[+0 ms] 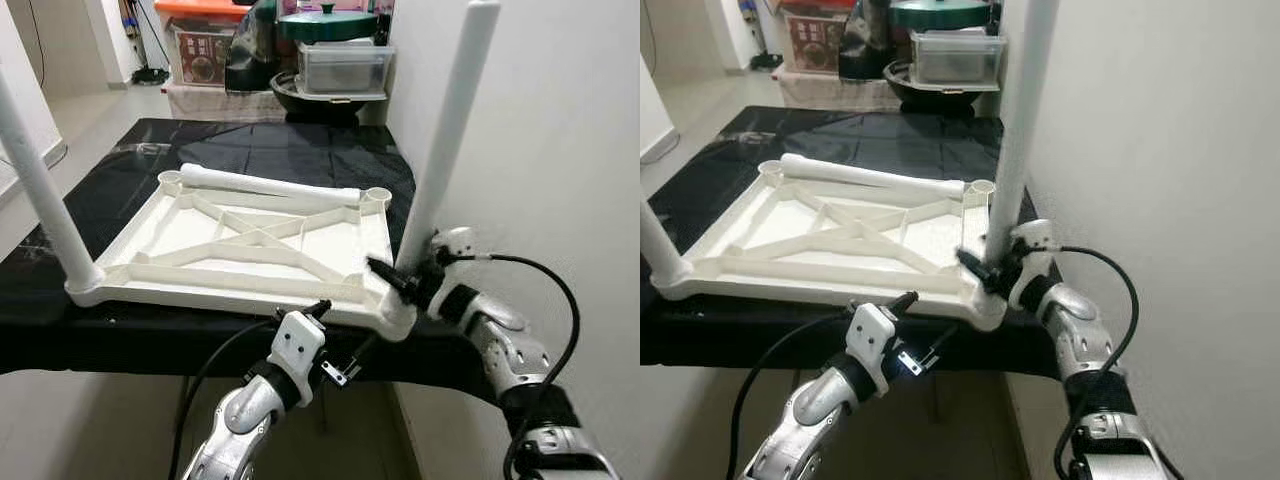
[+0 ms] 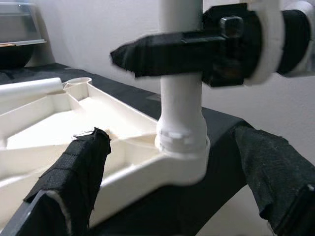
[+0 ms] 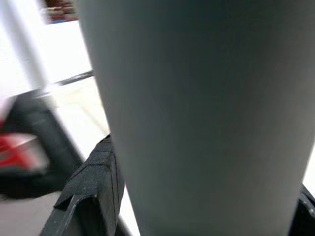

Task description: Building children table

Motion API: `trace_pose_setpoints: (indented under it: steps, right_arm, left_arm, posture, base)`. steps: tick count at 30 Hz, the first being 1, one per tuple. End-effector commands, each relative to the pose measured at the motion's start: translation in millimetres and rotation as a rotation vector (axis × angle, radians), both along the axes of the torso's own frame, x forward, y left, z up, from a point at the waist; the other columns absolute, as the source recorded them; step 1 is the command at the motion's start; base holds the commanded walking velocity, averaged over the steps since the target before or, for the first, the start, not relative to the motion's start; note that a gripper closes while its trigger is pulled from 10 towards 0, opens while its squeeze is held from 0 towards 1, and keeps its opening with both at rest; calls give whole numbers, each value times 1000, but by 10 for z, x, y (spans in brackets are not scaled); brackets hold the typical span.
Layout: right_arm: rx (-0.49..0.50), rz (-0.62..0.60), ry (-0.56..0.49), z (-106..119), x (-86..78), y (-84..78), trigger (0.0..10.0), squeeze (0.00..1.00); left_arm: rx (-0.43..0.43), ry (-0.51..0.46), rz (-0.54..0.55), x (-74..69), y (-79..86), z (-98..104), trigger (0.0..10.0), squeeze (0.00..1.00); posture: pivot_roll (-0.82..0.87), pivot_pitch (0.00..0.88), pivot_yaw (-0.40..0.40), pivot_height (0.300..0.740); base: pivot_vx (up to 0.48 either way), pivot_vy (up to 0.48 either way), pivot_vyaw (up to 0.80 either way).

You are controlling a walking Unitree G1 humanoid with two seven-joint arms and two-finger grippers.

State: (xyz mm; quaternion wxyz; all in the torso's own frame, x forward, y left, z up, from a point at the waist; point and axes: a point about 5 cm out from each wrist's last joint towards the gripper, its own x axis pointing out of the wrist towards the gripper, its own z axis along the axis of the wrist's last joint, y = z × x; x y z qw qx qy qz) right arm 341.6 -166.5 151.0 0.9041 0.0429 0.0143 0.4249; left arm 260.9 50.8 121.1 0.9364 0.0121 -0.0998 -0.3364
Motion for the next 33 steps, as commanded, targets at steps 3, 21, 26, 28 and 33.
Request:
trace_pose_setpoints:
  steps: [3,21,26,28,33]
  right_arm:
    - [19,181,30,38,-11,187,10000,0]
    - [99,-664,89,27,364,-206,0,0]
    - [130,-1124,117,-12,304,-478,0,0]
    - [110,-1281,91,-27,229,-480,0,0]
    - [141,-1246,91,-43,288,-149,9333,0]
  left_arm:
    - [8,3,-6,6,-23,-17,10000,0]
    - [9,2,-4,10,-18,2,10000,0]
    - [9,1,-6,12,-18,12,10000,0]
    - [9,0,-8,12,-21,17,10000,0]
    - [9,-2,-4,19,-18,25,10000,0]
  posture:
    - [89,0,-61,740]
    - [103,0,-70,740]
    - [95,0,-62,740]
    - [93,0,-61,740]
    - [99,0,-67,740]
  base:
    - [0,0,0]
    - [0,0,0]
    - [0,0,0]
    - [0,0,0]
    - [0,0,0]
